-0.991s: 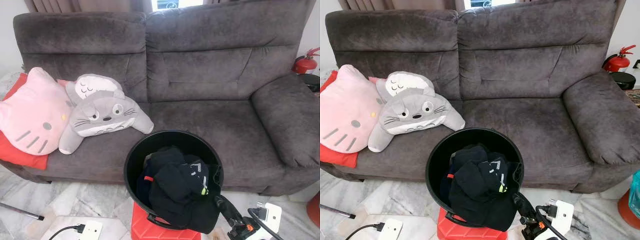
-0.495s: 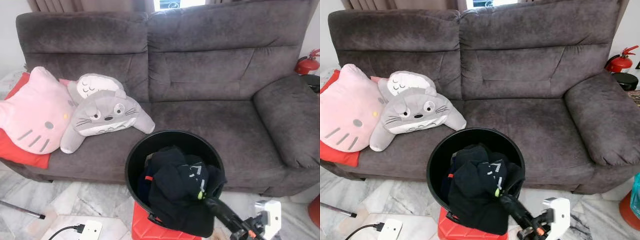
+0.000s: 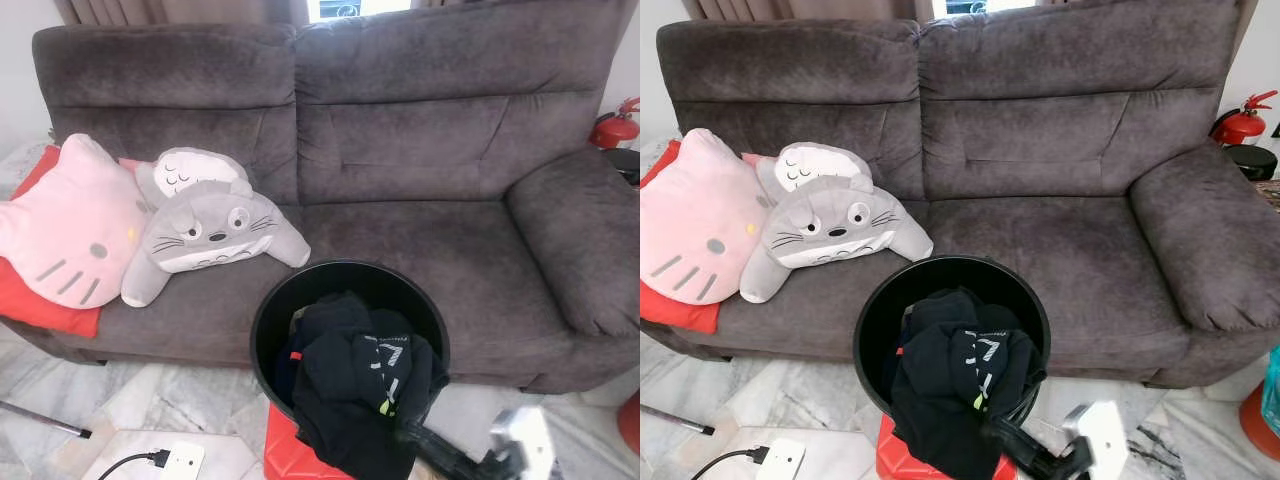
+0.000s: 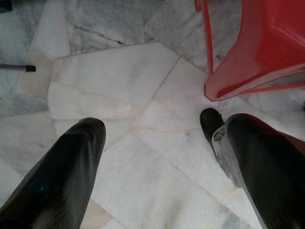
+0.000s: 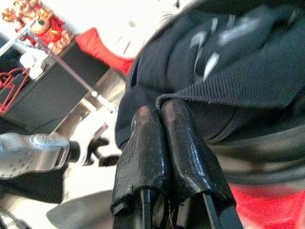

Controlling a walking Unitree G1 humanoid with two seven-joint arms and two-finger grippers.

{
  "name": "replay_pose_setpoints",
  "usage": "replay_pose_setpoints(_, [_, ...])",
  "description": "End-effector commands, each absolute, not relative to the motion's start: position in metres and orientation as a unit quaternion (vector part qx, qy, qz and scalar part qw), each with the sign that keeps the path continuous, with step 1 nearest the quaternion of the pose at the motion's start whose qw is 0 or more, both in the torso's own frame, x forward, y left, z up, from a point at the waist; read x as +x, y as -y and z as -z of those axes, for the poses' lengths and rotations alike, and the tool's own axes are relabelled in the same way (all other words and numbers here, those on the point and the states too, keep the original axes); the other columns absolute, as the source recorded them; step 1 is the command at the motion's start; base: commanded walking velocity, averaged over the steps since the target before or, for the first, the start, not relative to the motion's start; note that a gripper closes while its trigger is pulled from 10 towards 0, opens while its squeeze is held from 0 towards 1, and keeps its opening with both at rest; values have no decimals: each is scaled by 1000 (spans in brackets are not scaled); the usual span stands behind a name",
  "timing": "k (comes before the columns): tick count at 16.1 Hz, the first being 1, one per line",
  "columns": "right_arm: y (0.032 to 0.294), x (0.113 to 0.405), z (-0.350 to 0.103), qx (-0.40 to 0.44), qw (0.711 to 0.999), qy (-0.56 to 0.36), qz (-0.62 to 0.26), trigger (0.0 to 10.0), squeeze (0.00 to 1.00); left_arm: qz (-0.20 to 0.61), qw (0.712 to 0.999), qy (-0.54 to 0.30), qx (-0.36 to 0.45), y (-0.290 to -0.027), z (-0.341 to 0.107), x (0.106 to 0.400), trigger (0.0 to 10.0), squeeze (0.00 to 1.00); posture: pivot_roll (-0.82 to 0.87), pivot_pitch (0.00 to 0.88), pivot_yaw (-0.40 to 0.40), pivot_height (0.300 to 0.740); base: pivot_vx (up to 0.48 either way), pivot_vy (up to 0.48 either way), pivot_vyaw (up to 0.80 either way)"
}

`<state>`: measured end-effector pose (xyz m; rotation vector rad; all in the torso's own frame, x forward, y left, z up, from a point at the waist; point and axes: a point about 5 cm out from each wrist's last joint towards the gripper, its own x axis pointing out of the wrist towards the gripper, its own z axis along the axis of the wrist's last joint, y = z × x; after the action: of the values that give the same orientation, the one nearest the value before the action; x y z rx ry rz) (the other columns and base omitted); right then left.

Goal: Hang hanger

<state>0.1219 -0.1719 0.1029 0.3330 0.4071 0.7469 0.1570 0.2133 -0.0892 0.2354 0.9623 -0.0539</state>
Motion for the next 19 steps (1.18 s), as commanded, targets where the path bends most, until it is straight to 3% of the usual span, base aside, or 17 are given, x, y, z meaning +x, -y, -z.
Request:
replay_pose_setpoints(1, [177, 136, -125, 157, 919, -128, -339, 0, 0, 24, 875, -469, 119, -217, 90, 155, 10000, 0, -261, 0, 101, 740, 0, 0, 0])
replay_pose_setpoints(2, [186, 155, -143, 167, 939, -62, -293, 0, 0, 25, 875, -469, 119, -217, 90, 155, 10000, 0, -264, 0, 102, 740, 0, 0, 0])
replay_pose_setpoints(5, [181, 173, -176, 198, 931, 30, -306, 0, 0, 27, 875, -468, 118, -215, 90, 156, 10000, 0, -263, 0, 102, 740, 0, 0, 0])
replay_pose_setpoints(8, [154, 168, -175, 167, 904, -5, -393, 0, 0, 25, 876, -468, 117, -214, 90, 156, 10000, 0, -259, 0, 100, 740, 0, 0, 0])
replay_pose_setpoints(15, [139, 145, -159, 126, 862, -105, -480, 0, 0, 26, 876, -467, 117, -214, 90, 156, 10000, 0, -258, 0, 98, 740, 0, 0, 0])
replay_pose_setpoints(19, [129, 143, -162, 108, 841, -109, -518, 0, 0, 27, 876, -466, 117, -213, 90, 156, 10000, 0, -264, 0, 98, 740, 0, 0, 0])
